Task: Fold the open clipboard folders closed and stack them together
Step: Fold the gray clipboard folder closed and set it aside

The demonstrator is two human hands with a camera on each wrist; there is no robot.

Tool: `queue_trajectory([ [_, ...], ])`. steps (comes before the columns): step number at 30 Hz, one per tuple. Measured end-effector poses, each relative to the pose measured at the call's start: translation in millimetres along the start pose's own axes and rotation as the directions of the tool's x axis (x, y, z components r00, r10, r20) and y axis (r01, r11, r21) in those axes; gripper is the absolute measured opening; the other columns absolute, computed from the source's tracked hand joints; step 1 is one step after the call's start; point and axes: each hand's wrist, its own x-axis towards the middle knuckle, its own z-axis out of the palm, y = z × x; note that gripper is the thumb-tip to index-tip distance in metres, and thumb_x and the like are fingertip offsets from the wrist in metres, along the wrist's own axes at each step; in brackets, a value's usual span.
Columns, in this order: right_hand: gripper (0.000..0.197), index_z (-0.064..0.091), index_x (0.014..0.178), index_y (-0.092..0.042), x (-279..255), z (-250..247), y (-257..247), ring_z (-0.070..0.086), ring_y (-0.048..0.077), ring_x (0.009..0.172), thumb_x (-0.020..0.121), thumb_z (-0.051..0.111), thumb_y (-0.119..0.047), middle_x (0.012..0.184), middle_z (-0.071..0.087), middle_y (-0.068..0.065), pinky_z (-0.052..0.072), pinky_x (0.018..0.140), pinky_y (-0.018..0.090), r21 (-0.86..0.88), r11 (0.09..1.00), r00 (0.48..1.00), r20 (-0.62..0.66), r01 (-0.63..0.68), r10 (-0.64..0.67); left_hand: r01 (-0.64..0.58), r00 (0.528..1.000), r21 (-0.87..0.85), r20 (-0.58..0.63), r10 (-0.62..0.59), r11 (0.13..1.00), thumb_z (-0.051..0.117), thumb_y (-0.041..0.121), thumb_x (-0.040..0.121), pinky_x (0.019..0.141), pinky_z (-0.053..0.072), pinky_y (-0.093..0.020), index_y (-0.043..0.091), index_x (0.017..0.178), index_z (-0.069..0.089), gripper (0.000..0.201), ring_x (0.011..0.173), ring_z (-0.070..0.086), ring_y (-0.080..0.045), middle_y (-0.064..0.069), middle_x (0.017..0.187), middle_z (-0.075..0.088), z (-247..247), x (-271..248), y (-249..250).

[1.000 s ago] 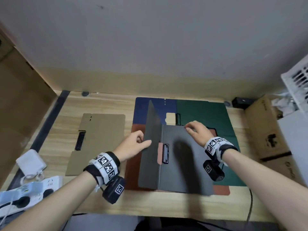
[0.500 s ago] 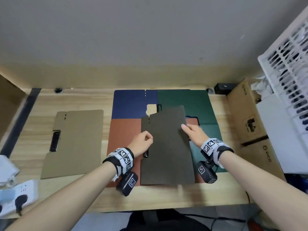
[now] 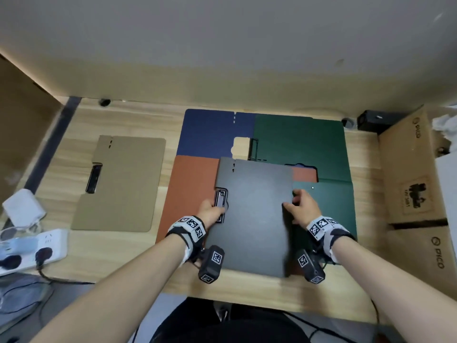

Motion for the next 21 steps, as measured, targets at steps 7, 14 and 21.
queue_trajectory([
  [7, 0.037, 0.056, 0.106, -0.012, 11.6, 10.9, -42.9, 0.061, 0.026, 0.082, 0.078, 0.078, -0.021, 0.081, 0.057, 0.0, 0.054, 0.085, 0.052, 0.072, 0.997, 1.0, -0.025, 0.006, -0.005, -0.076, 0.996, -0.109, -0.052, 0.071, 0.991, 0.065, 0.014, 0.089, 0.089, 0.054, -0.041, 0.008, 0.112, 0.058, 0.024, 0.088, 0.065, -0.026, -0.009, 0.096, 0.067, -48.6, 6.4, 7.9],
  [14, 0.037, 0.056, 0.105, -0.011, 15.5, 68.5, -132.3, 0.058, 0.021, 0.078, 0.077, 0.079, -0.015, 0.083, 0.06, 0.0, 0.052, 0.083, 0.041, 0.097, 0.993, 0.993, -0.101, 0.067, -0.057, -0.153, 0.988, -0.146, -0.013, 0.153, 0.977, 0.066, 0.012, 0.089, 0.094, 0.053, -0.046, 0.021, 0.087, 0.054, 0.015, 0.096, 0.066, -0.03, -0.01, 0.1, 0.067, -147.8, 32.1, -1.0],
  [21, 0.033, 0.058, 0.1, -0.014, 14.8, 162.6, -212.2, 0.064, 0.027, 0.08, 0.076, 0.08, -0.022, 0.084, 0.065, 0.003, 0.052, 0.08, 0.039, 0.038, 0.996, 0.997, -0.022, 0.081, -0.08, -0.13, 0.991, -0.131, -0.041, 0.126, 0.983, 0.067, 0.02, 0.088, 0.091, 0.054, -0.044, 0.025, 0.085, 0.056, 0.013, 0.095, 0.068, -0.028, -0.009, 0.1, 0.071, -265.2, 55.6, -38.3],
])
